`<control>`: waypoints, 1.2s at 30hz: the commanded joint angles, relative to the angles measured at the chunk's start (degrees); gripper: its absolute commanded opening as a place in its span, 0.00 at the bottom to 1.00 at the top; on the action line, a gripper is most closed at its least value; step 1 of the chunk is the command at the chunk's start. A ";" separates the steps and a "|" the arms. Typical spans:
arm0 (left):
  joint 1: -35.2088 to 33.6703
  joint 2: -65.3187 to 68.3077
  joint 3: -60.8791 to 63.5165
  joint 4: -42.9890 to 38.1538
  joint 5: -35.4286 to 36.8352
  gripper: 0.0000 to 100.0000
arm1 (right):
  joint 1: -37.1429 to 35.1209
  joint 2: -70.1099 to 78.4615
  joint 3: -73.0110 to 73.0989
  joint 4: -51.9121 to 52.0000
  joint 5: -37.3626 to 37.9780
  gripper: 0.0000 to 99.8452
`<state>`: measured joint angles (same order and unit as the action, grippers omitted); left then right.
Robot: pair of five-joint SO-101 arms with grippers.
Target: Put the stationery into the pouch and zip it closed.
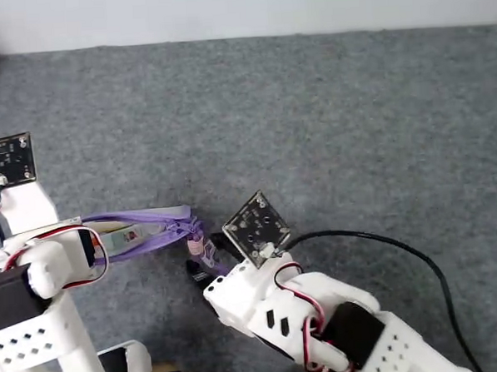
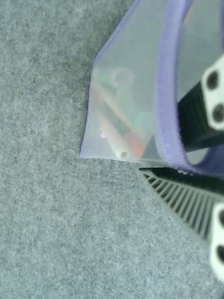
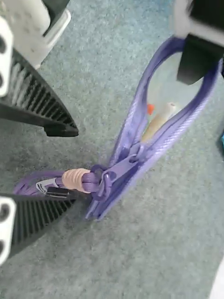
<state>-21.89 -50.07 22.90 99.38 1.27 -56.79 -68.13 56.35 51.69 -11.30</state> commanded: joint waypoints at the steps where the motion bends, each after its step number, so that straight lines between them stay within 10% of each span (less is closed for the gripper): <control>1: -0.35 -0.62 -0.22 1.14 -0.09 0.01 | 0.66 -0.57 5.01 -5.41 2.99 0.19; 27: -0.35 -0.53 -0.22 1.05 -0.09 0.01 | 6.02 16.92 0.97 -17.98 3.25 0.19; 36: -0.35 -0.62 -0.22 1.14 -0.09 0.01 | 6.11 13.14 0.97 -17.54 3.52 0.02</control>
<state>-21.89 -50.07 22.90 99.38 1.27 -51.25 -52.13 60.75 34.90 -8.40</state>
